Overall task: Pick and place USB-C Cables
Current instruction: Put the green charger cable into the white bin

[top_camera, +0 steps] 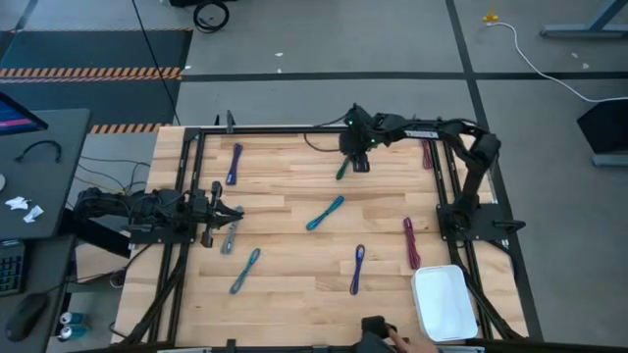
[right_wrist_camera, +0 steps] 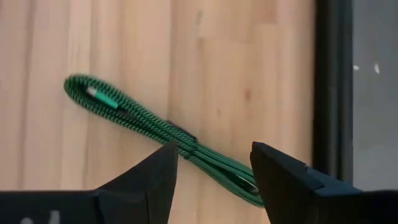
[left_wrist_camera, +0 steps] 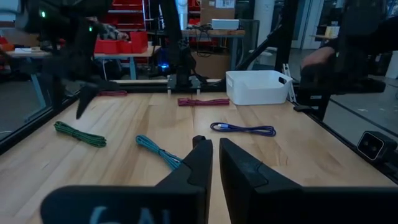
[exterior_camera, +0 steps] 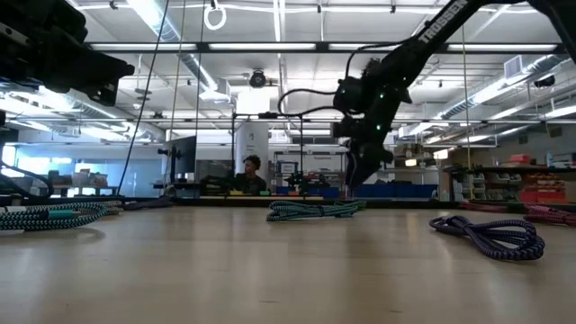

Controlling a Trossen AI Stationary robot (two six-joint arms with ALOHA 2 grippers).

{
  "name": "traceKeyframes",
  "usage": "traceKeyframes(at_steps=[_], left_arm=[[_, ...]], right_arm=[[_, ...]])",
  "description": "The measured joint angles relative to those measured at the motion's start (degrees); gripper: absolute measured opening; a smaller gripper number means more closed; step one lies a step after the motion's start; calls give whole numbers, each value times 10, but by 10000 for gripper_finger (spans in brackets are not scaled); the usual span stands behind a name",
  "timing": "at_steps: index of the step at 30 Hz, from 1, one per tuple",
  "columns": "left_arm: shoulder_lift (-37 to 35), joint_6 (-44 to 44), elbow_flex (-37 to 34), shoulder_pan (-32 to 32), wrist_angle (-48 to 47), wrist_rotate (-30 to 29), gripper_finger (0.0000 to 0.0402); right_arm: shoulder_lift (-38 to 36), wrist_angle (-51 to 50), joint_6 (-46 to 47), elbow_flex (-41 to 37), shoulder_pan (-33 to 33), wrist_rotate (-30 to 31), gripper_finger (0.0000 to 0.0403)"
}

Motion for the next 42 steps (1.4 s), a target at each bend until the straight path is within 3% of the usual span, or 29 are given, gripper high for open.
traceKeyframes(at_steps=[14, 17, 23, 25, 30, 34, 42], left_arm=[[0, 0, 0, 0, 0, 0, 38], [0, 0, 0, 0, 0, 0, 37], [0, 0, 0, 0, 0, 0, 30], [0, 0, 0, 0, 0, 0, 30], [0, 0, 0, 0, 0, 0, 36], [0, 0, 0, 0, 0, 0, 38], [0, 0, 0, 0, 0, 0, 31]], right_arm=[[70, -5, -56, 4, 1, -15, 199], [70, -19, -59, 4, 1, -20, 169], [69, -38, -58, 2, 3, -22, 47], [68, -39, -45, 2, 6, -14, 26], [47, -51, 27, -3, 22, 43, 28], [-12, -48, 101, -2, 39, 58, 26], [-166, -100, 407, -1, 130, 56, 25]])
